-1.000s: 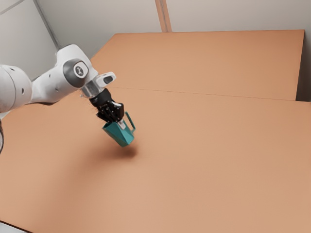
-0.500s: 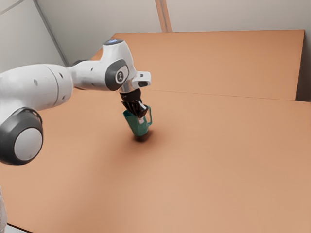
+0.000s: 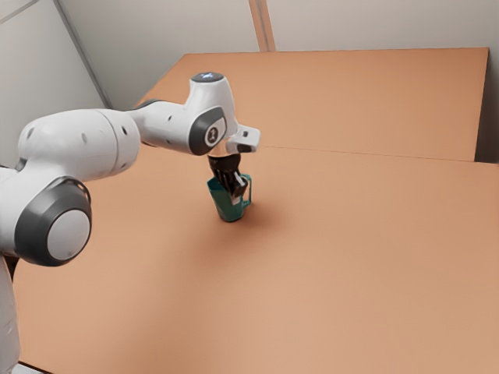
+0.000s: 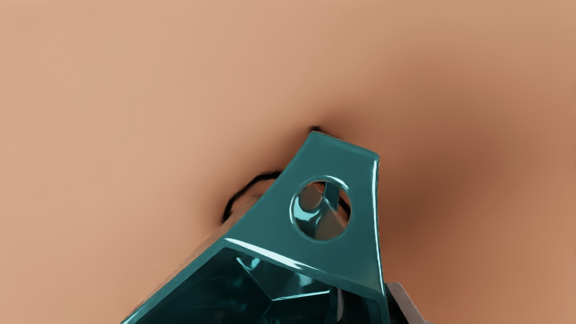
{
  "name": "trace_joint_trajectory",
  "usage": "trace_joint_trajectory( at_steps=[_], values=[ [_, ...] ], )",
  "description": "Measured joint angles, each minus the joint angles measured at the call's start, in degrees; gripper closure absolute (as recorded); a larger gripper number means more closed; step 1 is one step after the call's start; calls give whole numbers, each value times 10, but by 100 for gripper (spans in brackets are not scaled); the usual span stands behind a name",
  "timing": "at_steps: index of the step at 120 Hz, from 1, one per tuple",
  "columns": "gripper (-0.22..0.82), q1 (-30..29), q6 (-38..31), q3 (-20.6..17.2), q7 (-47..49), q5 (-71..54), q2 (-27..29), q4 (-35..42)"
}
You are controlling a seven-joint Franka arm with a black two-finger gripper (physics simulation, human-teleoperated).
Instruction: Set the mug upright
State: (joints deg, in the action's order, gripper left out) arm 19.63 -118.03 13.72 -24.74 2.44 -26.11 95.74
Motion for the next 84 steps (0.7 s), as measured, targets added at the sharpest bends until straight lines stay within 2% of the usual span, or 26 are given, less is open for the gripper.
trace_joint_trajectory(
  at_steps=[17,33,47,64,84],
  values=[
    [37,3,0,1,-9,2,2,1],
    [20,6,2,3,-16,1,14,1],
    [11,5,6,9,-20,-1,47,4],
    [6,-6,34,21,-14,-3,80,-17],
    [3,-11,97,27,11,-46,166,-29]
  ],
)
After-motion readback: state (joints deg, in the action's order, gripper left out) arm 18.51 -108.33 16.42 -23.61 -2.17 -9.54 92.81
